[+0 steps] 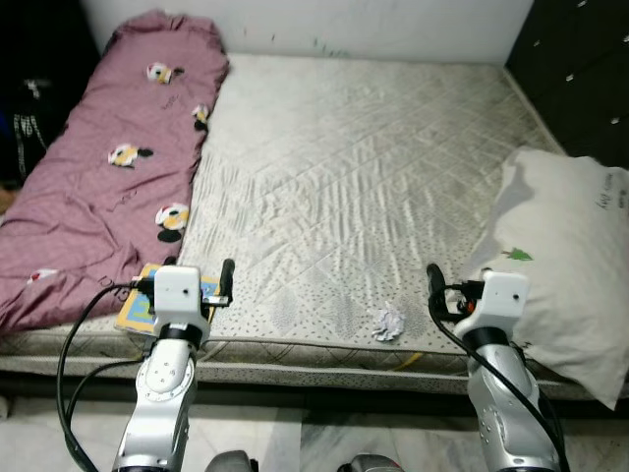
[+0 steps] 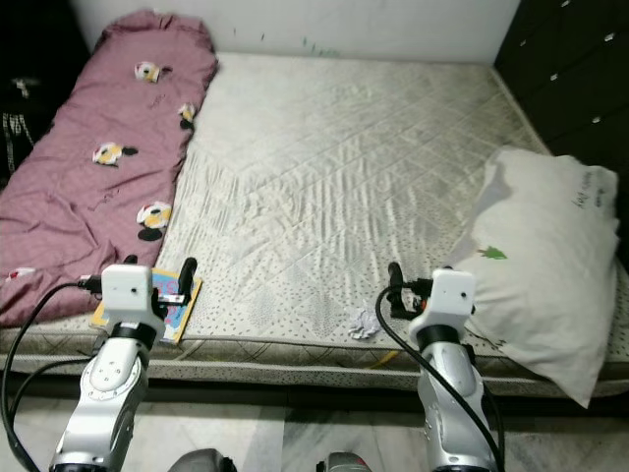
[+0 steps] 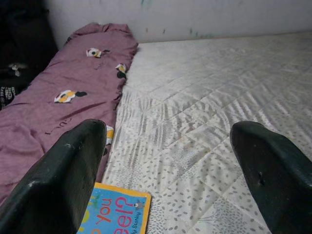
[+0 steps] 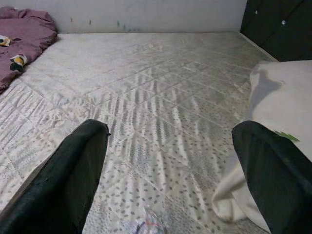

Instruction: Clean up the room

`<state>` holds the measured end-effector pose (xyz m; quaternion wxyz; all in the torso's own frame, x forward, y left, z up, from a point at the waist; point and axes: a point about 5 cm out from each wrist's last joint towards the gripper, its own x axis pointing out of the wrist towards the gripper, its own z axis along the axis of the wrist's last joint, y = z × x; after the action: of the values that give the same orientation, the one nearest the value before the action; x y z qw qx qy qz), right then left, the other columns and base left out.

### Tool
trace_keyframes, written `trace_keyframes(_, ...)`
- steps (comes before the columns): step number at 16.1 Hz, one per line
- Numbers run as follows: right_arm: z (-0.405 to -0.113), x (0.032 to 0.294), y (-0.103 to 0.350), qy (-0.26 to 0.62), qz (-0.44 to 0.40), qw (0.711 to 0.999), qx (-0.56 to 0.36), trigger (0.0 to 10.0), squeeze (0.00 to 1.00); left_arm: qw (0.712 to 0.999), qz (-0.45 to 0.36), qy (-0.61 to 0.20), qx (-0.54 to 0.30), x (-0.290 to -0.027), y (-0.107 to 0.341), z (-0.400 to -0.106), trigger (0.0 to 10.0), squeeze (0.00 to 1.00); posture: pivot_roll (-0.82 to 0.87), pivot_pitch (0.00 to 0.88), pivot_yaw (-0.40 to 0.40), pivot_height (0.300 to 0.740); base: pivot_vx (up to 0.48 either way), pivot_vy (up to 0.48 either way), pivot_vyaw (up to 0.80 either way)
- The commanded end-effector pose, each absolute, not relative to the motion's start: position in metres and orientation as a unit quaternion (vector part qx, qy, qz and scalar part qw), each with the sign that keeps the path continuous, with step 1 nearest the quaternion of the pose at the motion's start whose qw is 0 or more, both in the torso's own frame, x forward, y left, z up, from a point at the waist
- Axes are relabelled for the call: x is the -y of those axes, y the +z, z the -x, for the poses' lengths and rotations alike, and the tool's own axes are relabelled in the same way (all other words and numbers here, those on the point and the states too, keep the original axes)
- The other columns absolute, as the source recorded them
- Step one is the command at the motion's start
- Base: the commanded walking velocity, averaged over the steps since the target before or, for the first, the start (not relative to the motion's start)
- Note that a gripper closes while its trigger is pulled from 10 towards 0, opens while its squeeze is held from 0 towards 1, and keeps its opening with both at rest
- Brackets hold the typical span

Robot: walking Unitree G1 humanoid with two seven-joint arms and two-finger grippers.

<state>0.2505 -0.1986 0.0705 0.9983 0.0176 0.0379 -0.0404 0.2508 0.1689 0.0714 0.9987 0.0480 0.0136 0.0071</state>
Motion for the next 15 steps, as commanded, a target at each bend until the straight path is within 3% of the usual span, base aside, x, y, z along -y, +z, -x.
trace_keyframes(1, -0.2507, 0.1962, 0.0742, -0.036, -0.02, 0.999, -0.032, 10.0, 0.0, 0.999, -0.042, 0.001, -0.016, -0.1704, 0.0694, -0.249, 10.0, 0.0, -0.02, 0.075, -0.004, 0.74, 0.0, 0.0, 0.0)
trace_keyframes(6, -0.2504, 0.1949, 0.0744, -0.031, -0.021, 0.999, -0.033, 10.0, 0.0, 0.998, -0.051, 0.024, -0.017, -0.1694, 0.0691, -0.248, 10.0, 0.0, -0.02, 0.072, -0.005, 0.726, 0.0, 0.0, 0.0)
trace_keyframes(15, -0.25, 0.193, 0.0755, -0.026, -0.021, 0.999, -0.03, 10.0, 0.0, 0.997, -0.068, 0.035, -0.017, -0.167, 0.0695, -0.2492, 10.0, 0.0, -0.03, 0.08, -0.006, 0.618, 0.0, 0.0, 0.0)
